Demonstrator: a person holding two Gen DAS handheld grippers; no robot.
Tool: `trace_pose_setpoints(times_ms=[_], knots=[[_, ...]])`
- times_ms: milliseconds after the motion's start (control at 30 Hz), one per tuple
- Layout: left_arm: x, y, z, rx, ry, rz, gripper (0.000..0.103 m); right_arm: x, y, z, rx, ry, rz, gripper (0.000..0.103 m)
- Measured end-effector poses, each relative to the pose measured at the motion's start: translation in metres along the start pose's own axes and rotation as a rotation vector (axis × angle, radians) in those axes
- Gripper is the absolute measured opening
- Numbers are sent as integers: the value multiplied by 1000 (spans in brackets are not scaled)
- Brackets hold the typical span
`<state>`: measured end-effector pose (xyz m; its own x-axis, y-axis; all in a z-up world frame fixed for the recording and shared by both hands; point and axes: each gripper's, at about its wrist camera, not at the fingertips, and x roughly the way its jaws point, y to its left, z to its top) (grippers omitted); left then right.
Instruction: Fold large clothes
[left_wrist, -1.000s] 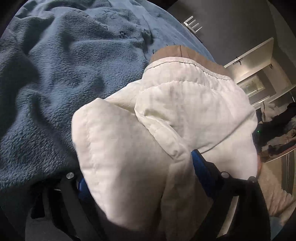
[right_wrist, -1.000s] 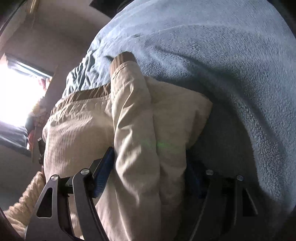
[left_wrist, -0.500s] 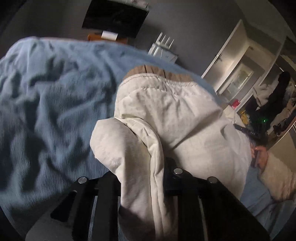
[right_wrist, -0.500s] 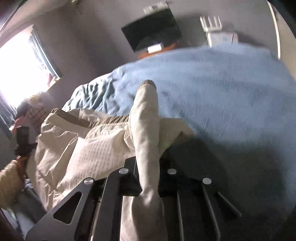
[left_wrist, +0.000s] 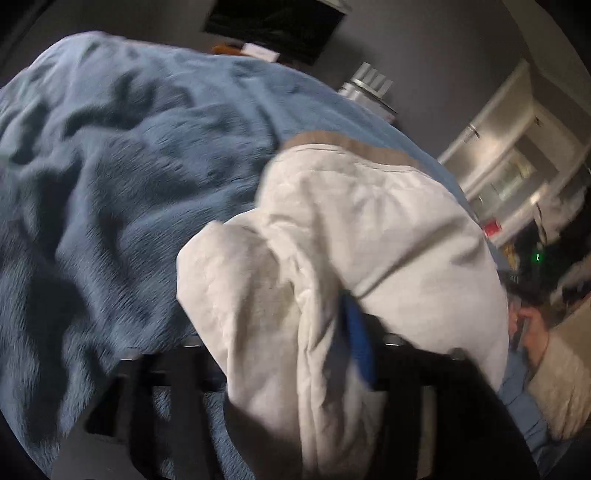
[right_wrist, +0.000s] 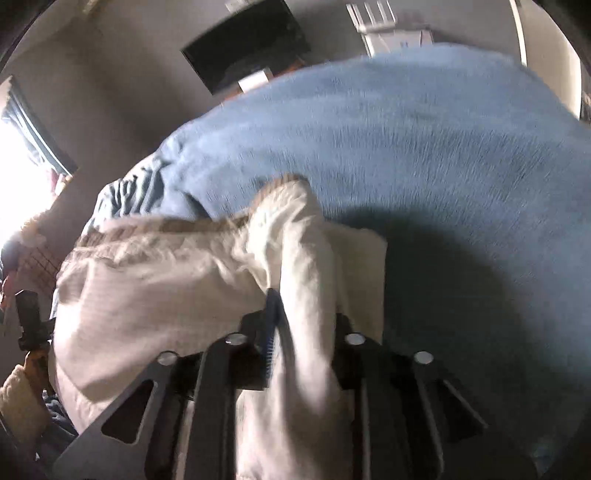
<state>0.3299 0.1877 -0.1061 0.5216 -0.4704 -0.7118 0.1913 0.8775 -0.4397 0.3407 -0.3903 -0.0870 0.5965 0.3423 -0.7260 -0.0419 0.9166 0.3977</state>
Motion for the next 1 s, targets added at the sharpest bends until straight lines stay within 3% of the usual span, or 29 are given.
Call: trace_pose_setpoints(times_ms=[33, 100, 167, 200, 333, 400, 467, 600, 733, 800, 833, 867, 1000], knots=[[-3, 3, 0, -11, -2, 39, 83, 2, 1, 1, -5, -4, -5, 22], [-14, 5, 0, -7, -25, 58, 86, 0, 4, 2, -5, -4, -22, 30], [-30, 1, 0, 4, -58, 82, 87, -8, 3, 3, -8, -19, -84, 70], [-41, -5, 0, 25, -82, 101, 87, -14, 4, 3, -20, -39, -127, 74], [-60, -58, -8, 209, -125, 210, 96, -48, 20, -9, -67, -75, -179, 77], [-55, -96, -18, 347, -97, 239, 96, -59, 35, -21, -119, -70, -172, 78], [-45, -117, -22, 404, -67, 257, 96, -61, 58, -33, -190, -43, -151, 78], [-30, -124, -17, 339, -43, 273, 96, -67, 97, -61, -282, -20, -116, 78], [-35, -92, -7, 227, -85, 336, 96, -72, 108, -79, -341, -12, -123, 78], [-38, -68, -3, 123, -75, 326, 89, -69, 108, -82, -379, -10, -181, 78], [-37, -52, -2, 58, -52, 302, 82, -66, 106, -81, -376, -7, -202, 78], [-35, -40, -3, 9, -23, 257, 66, -64, 101, -80, -362, -4, -209, 78], [-25, -22, -15, -39, 73, 136, 36, -56, 81, -76, -283, 9, -189, 79]])
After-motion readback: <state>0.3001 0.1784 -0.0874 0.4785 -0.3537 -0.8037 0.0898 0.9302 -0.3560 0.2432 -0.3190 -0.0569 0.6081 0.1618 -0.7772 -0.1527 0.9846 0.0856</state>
